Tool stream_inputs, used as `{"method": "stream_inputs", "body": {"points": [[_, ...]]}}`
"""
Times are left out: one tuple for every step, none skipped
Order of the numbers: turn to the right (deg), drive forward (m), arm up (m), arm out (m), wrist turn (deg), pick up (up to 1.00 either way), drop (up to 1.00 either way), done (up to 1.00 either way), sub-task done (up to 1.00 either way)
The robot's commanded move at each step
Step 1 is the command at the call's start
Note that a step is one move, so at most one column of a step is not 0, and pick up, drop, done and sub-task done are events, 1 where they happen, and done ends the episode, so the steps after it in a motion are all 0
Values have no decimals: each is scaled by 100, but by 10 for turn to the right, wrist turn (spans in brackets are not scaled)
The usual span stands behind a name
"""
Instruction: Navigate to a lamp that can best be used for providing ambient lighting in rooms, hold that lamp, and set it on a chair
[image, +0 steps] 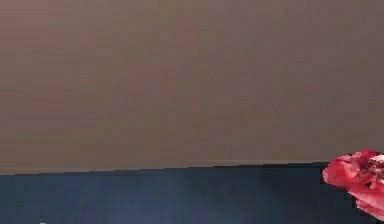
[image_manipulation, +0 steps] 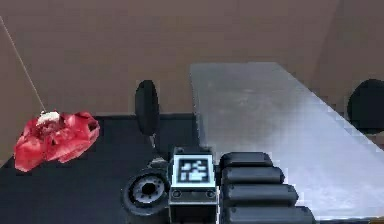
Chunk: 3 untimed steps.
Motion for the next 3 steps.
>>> {"method": "stream_inputs", "body": {"points": [[-450,0,0,0,0,0,0,0,0],[-360,0,0,0,0,0,0,0,0],[450,0,0,0,0,0,0,0,0]]}}
